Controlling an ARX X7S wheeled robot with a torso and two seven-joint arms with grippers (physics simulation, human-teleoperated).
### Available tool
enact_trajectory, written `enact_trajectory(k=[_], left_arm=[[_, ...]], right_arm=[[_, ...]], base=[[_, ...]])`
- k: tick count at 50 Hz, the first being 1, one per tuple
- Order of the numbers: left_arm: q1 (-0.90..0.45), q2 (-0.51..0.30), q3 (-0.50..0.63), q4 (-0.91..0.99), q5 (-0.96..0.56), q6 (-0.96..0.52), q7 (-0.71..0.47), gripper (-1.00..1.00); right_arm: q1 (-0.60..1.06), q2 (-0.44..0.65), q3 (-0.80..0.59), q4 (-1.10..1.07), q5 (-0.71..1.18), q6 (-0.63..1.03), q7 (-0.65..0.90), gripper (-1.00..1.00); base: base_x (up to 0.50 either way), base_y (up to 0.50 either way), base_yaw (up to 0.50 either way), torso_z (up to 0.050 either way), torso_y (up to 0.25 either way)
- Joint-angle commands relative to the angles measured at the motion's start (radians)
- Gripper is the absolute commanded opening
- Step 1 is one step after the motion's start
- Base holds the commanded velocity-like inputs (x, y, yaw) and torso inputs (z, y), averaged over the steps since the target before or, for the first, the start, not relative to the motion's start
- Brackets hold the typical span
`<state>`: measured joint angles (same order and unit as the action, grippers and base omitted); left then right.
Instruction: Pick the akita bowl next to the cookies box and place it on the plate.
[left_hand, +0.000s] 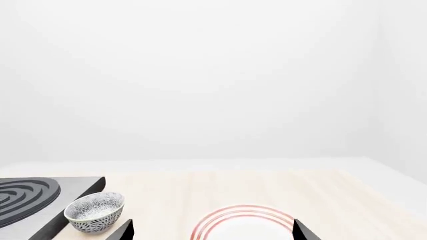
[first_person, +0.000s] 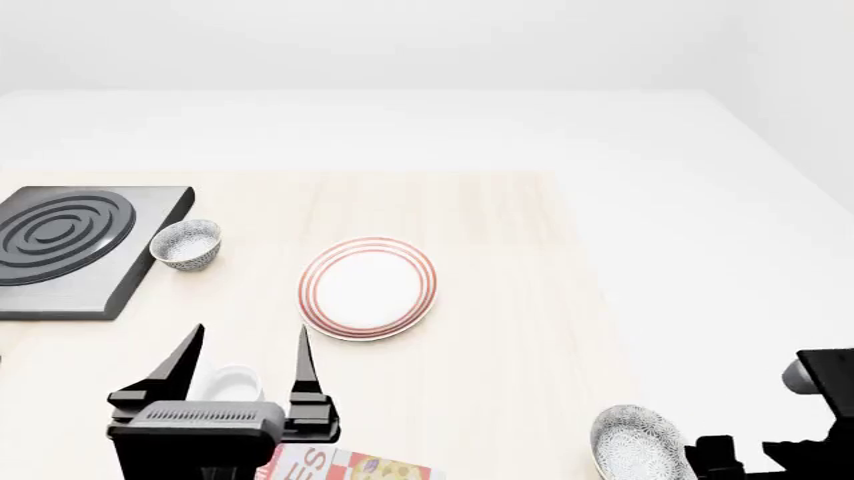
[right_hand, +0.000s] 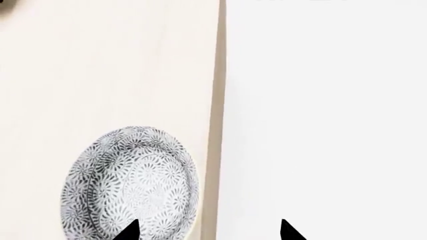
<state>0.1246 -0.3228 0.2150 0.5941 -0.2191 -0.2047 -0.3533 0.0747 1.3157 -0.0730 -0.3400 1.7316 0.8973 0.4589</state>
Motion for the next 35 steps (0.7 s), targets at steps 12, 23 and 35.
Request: enact_trajectory(k=[12,23,35], left_arm=[[-0.002,-0.006,0.009,-0.004,-0.002,0.004,-0.006,1.00],[-0.004,-0.009,0.011,-0.003,-0.006,0.003,-0.010,1.00],[-0.004,-0.014,0.011,0.005,-0.011,-0.002,-0.016,1.00]], right_arm=[[0.224,-0.099,-0.152,0.043,-0.062,0.094,0.004,1.00],[0.263,-0.139,-0.186,0.077,-0.097,0.115,-0.006,1.00],[0.275,-0.188,-0.221,0.125,-0.164,0.110,-0.041,1.00]], base=[[0.00,0.00,0.00,0.000,0.000],[0.00,0.00,0.00,0.000,0.000],[0.00,0.00,0.00,0.000,0.000]])
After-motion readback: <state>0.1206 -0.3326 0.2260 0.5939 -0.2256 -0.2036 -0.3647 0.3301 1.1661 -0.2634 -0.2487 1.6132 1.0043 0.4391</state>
